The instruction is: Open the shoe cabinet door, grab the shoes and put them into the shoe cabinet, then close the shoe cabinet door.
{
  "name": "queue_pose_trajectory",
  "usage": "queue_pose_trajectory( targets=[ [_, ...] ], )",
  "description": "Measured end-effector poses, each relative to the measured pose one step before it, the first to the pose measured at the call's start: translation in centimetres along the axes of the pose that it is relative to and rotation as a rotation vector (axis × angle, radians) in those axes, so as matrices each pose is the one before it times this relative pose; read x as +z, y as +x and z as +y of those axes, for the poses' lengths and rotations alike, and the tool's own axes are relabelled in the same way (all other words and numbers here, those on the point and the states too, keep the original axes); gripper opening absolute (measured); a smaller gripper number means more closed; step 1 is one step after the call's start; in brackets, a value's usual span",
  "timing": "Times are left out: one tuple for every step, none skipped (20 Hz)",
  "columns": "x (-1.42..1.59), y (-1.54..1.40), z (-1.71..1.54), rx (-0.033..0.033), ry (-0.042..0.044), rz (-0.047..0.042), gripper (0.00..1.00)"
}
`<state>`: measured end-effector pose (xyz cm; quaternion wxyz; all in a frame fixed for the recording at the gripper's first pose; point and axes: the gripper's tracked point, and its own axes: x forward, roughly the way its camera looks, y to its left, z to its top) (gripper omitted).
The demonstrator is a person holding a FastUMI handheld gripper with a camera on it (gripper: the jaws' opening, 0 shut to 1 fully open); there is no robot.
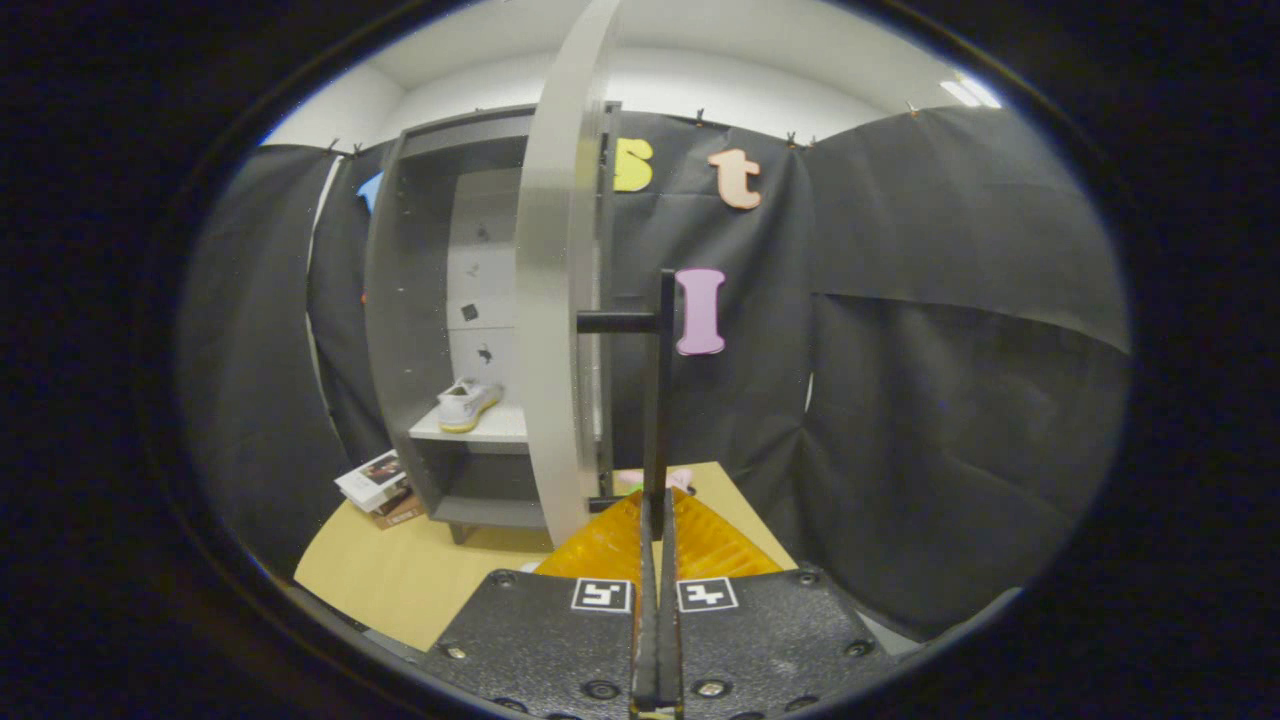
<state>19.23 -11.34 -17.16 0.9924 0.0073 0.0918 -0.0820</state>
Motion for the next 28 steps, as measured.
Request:
queue_pose_trajectory(
  targets=[
    [0.070,0.028,0.941,0.04366,0.05108,0.00533,0.04],
    [-0.127,-0.459,1.414,0.03046,0.02277,0.01022,0.04],
    [-0.154,-0.254,0.863,0.01298,-0.01268,0.00085,0.04],
    [-0.009,-0.210,-0.257,-0.00417,-0.03585,-0.00809,0.04],
    [0.153,0.051,-0.722,-0.02050,-0.04006,-0.00980,0.04],
    [0.039,0.278,-0.524,-0.01447,-0.02765,-0.00812,0.04],
    [-0.143,0.140,0.092,-0.00034,0.00262,-0.00037,0.04],
    [-0.057,-0.131,0.014,0.00263,0.01440,0.00218,0.04],
    [-0.276,-0.078,0.050,0.00380,0.02383,0.00587,0.04],
    [-0.043,0.025,0.168,0.00627,0.00950,0.00292,0.04],
    [-0.023,-0.122,0.116,0.00325,0.00202,0.00538,0.04],
    [-0.101,-0.181,0.021,-0.00107,0.00165,0.00214,0.04],
    [0.044,-0.202,-0.126,-0.01333,-0.00184,-0.00565,0.04],
    [-0.028,-0.226,-0.504,-0.02903,-0.01147,-0.01083,0.04],
    [0.132,-0.673,0.058,-0.01396,-0.00514,-0.01680,0.04],
    [-0.108,-0.452,0.492,0.01268,-0.00341,-0.01589,0.04],
    [-0.157,-0.468,0.666,0.02296,-0.01999,-0.01266,0.04],
    [-0.167,-0.409,0.414,0.01491,-0.02473,-0.00903,0.04],
    [-0.170,-0.475,0.799,0.02291,-0.02044,-0.01050,0.04],
    [-0.304,0.039,0.828,0.03389,-0.01730,-0.01080,0.08],
    [-0.141,-0.016,0.751,0.02881,-0.01523,-0.00808,0.18],
    [-0.122,-0.282,0.619,0.02738,-0.01082,-0.00746,0.22],
    [-0.353,0.226,0.725,0.01998,-0.00812,0.00183,0.32],
    [-0.356,-0.168,0.639,0.02548,-0.01109,0.00038,0.37],
    [-0.509,0.199,0.766,0.01835,-0.01098,0.00836,0.48],
    [-0.694,0.147,0.430,0.00949,-0.01133,0.01327,0.60],
    [-0.889,0.431,0.701,0.01873,-0.00319,0.02498,0.71],
    [-1.019,0.055,0.624,0.01111,-0.00211,0.03736,0.82]
  ],
)
